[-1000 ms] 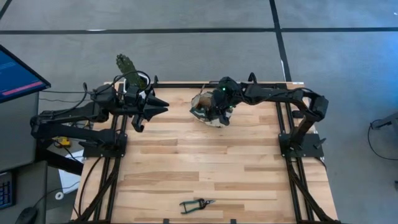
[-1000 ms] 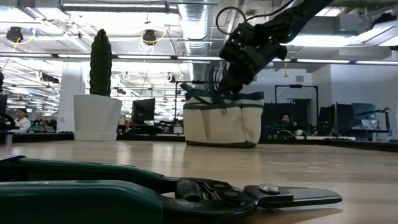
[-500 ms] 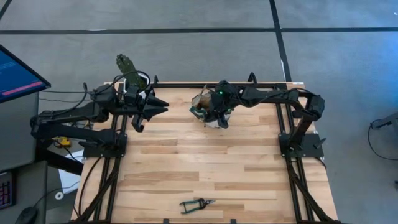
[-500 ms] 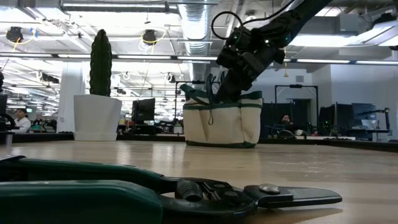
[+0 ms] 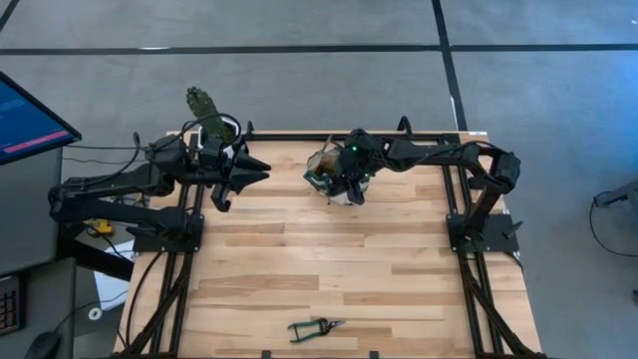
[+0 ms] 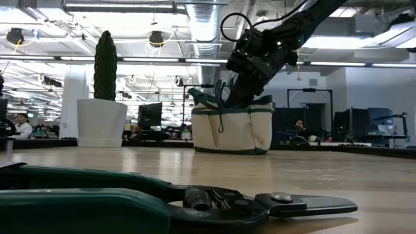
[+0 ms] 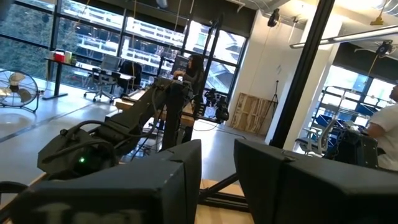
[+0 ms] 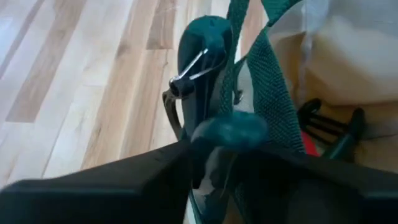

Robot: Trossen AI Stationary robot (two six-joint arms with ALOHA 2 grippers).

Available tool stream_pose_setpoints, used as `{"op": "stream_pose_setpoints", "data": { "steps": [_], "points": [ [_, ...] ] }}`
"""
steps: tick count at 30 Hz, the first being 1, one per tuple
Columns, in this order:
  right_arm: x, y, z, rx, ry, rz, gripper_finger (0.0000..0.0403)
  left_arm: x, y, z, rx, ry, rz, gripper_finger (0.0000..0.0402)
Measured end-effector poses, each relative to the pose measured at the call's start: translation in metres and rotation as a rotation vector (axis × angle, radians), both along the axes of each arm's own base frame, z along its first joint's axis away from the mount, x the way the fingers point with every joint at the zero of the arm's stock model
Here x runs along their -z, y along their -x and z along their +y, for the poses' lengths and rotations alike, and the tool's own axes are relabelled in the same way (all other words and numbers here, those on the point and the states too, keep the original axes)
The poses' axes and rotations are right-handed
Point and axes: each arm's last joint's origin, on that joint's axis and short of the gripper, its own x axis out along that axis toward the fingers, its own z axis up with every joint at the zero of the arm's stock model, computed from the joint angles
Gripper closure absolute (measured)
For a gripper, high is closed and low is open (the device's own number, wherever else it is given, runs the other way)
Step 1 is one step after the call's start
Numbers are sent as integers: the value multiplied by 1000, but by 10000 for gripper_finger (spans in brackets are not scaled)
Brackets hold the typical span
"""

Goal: Pick & Place Garden tools in Gardening bag
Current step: Put the shear scissor into the side pocket of the gardening bag

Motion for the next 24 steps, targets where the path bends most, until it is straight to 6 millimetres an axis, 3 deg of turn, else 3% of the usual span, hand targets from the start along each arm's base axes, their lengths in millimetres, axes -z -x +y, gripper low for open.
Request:
{"op": "stream_pose_setpoints", "data": {
  "steps": [4,10,16,24],
  "points": [
    [-2,-1,-1,2,7,-10,235,0,0,0,0,1,3,316],
    [-22,-9,-5,4,24,-45,193,0,0,0,0,1,4,316],
    [-55,-14,-11,8,30,-42,170,1,0,0,0,2,9,316],
    [-100,-13,-20,17,42,-40,169,2,0,0,3,4,24,316]
  ]
}}
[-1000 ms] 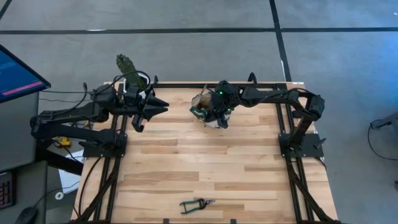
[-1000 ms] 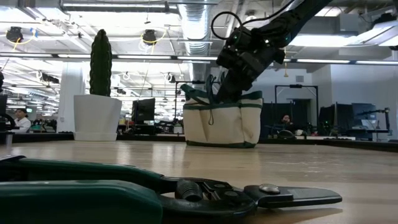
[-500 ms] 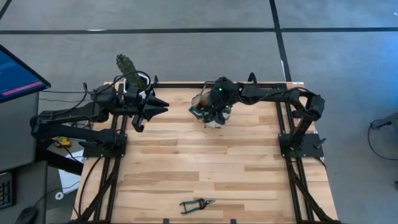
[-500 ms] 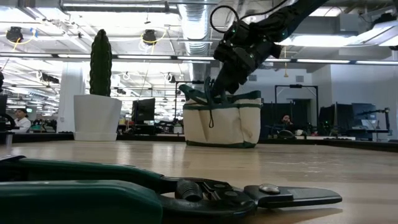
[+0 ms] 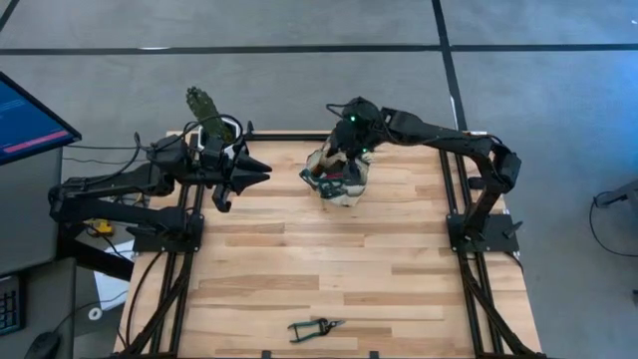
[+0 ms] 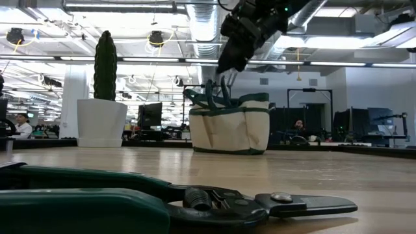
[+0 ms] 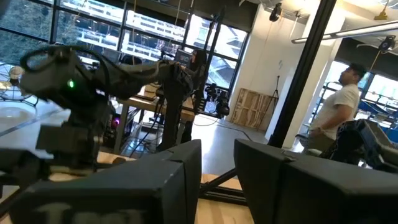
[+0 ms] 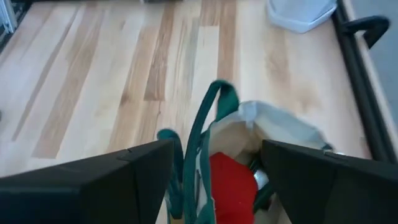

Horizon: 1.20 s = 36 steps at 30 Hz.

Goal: Pick & Place Garden tools in Gardening bag
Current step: Put the shear scissor into the side pocket of the gardening bag, then move the garden pruner to the center of the table

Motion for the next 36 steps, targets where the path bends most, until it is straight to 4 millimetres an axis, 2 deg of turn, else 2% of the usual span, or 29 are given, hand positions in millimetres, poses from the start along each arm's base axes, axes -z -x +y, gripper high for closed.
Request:
{"op": "stream_pose_setpoints", "data": {
  "steps": [10,17,21,25,31,33,36],
  "points": [
    [-44,17,-11,44,-27,57,169,0,0,0,-1,1,3,316],
    [-65,31,-4,91,-121,157,175,0,0,0,-5,1,4,316],
    [-67,32,8,69,-147,214,212,0,0,0,-5,1,4,316],
    [-73,39,27,-14,-124,258,277,0,0,0,-5,1,3,316],
    [-105,64,54,-75,-4,172,385,0,0,0,-4,0,4,316],
    [-120,77,59,-70,21,112,396,0,0,0,-4,0,4,316],
    [-140,99,68,-37,57,-27,383,0,0,0,-5,0,4,316]
  ]
}}
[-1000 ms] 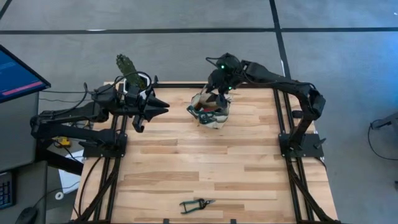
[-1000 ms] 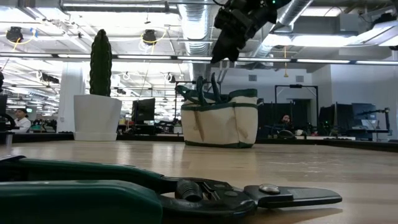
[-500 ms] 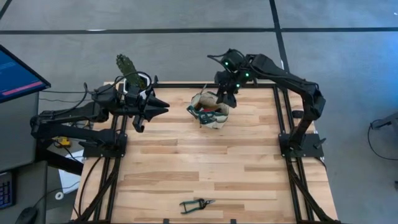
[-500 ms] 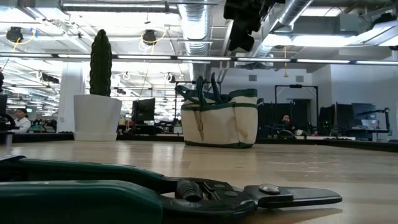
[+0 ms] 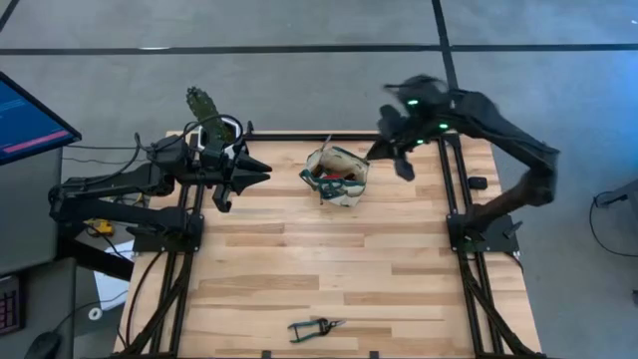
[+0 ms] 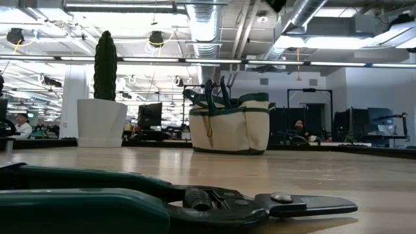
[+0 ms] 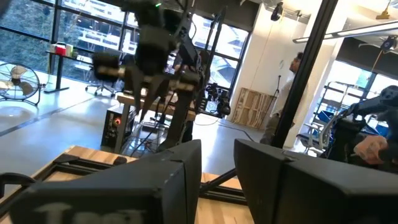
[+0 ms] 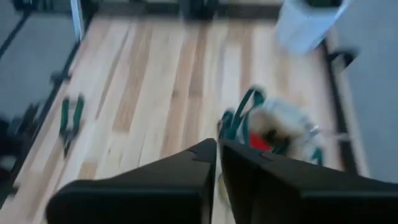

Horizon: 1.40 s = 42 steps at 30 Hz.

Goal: Pick & Place Garden tools in Gardening bag
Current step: Move the garden pruner to the center of the table

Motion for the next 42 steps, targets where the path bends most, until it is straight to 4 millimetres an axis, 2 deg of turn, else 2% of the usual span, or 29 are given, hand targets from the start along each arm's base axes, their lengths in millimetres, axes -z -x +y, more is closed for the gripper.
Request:
{"op": "stream_pose_setpoints", "data": {
  "steps": [3,7,12,18,22,27,31,34,39,42],
  "points": [
    [-11,20,10,25,16,-135,375,0,0,0,0,0,0,316],
    [-8,39,27,33,-5,-261,383,0,0,0,1,0,0,316],
    [14,53,47,1,-54,-374,401,0,0,0,1,0,0,316],
    [53,58,61,60,-142,-438,395,0,0,0,0,0,0,316],
    [82,53,66,72,-216,-416,395,0,0,0,1,-2,0,316],
    [120,40,72,122,-350,-275,395,0,0,0,1,0,0,316],
    [135,25,80,188,-512,-203,396,0,0,0,8,4,0,316],
    [137,9,95,187,-513,-256,401,0,0,-1,41,50,4,316],
    [122,-15,127,128,-512,-543,401,0,-1,-10,105,98,11,316],
    [114,-20,146,93,-505,-682,402,1,-1,-22,174,98,24,316]
  ]
}}
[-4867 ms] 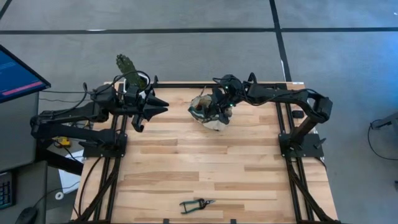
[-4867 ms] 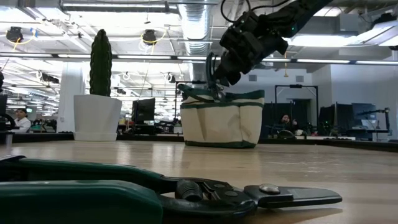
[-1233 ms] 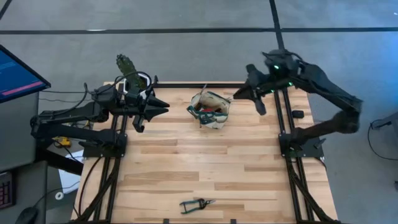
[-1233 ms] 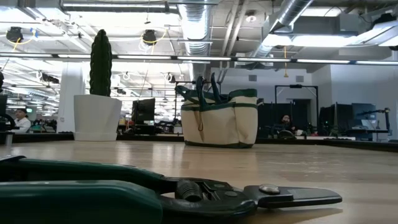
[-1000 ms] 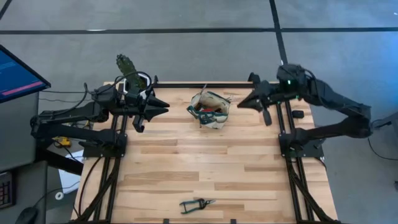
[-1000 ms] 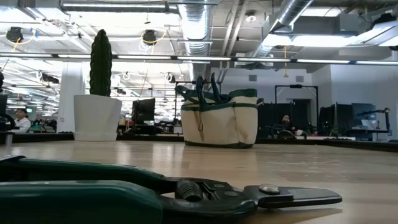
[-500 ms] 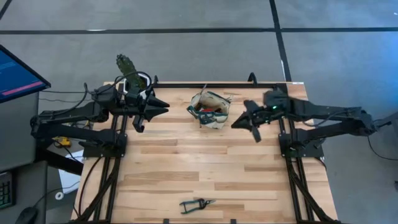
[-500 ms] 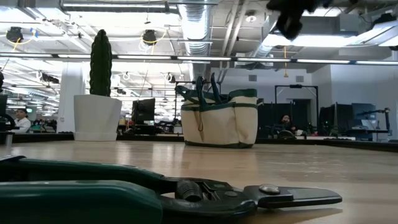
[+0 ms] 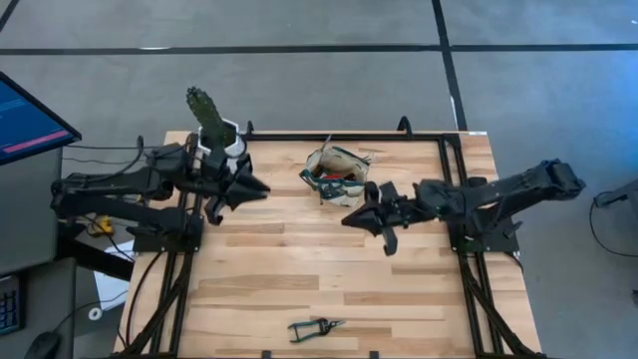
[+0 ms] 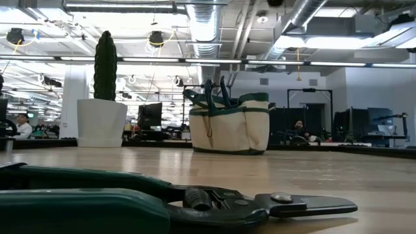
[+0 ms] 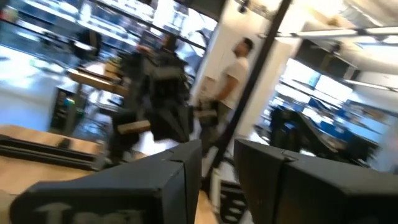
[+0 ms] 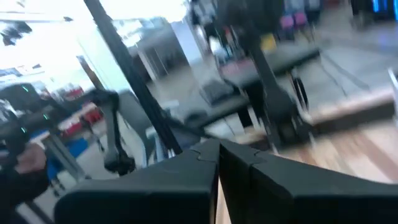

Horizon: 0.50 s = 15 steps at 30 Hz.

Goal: Pick & Place Garden tools in Gardening bag
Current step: Move the garden pruner to the center of the table

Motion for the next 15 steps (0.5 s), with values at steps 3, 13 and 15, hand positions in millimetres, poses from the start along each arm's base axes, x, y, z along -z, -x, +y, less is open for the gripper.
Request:
{"op": "stream_pose_setpoints", "data": {
  "steps": [3,13,15],
  "points": [
    [-2,0,19,33,12,-53,402,1,0,-17,66,-2,8,321],
    [-1,20,67,121,-2,-41,403,17,-11,-76,54,-54,87,398],
    [-3,24,71,130,-10,-48,403,24,-16,-88,43,-66,123,399]
  ]
}}
